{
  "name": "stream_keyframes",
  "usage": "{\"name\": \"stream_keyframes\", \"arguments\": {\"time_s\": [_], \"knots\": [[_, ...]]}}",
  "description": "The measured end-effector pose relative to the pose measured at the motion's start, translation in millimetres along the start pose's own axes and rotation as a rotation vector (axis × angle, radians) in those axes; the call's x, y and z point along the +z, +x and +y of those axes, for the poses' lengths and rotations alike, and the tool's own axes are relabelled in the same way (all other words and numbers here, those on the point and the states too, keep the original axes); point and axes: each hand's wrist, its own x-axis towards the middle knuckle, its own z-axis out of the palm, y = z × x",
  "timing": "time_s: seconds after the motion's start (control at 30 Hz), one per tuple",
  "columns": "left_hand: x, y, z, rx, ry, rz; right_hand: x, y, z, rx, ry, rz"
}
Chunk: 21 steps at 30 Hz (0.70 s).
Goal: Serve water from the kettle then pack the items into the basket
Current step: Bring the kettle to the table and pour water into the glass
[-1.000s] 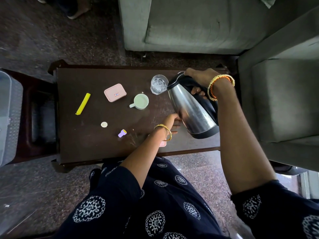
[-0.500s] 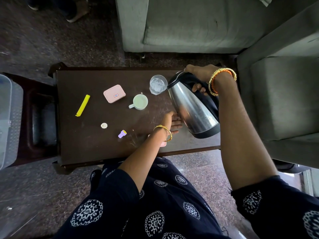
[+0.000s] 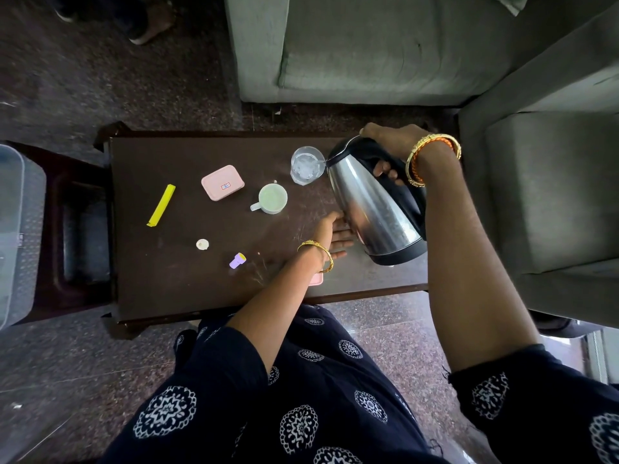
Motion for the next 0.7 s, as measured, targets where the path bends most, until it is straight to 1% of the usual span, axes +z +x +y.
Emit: {"name": "stream_keyframes", "arguments": {"time_s": [0.17, 0.37, 0.53, 0.7], "knots": [[-10.5, -1.4, 1.9, 0.008, 0.041, 0.055, 10.2, 1.0, 18.9, 0.008, 0.108, -0.031], [-26.3, -8.8, 2.9, 0.005, 0.141, 0.109, 35.4, -0.3, 64.8, 0.001, 0.315, 0.097], [-37.1, -13.4, 4.8, 0.066, 0.156, 0.203, 58.4, -11.8, 92.5, -0.039, 0.466, 0.224], [-45.1, -15.3, 8.8, 0.114, 0.086, 0.272, 73.6, -21.7, 109.7, -0.083, 0.675, 0.243]]}}
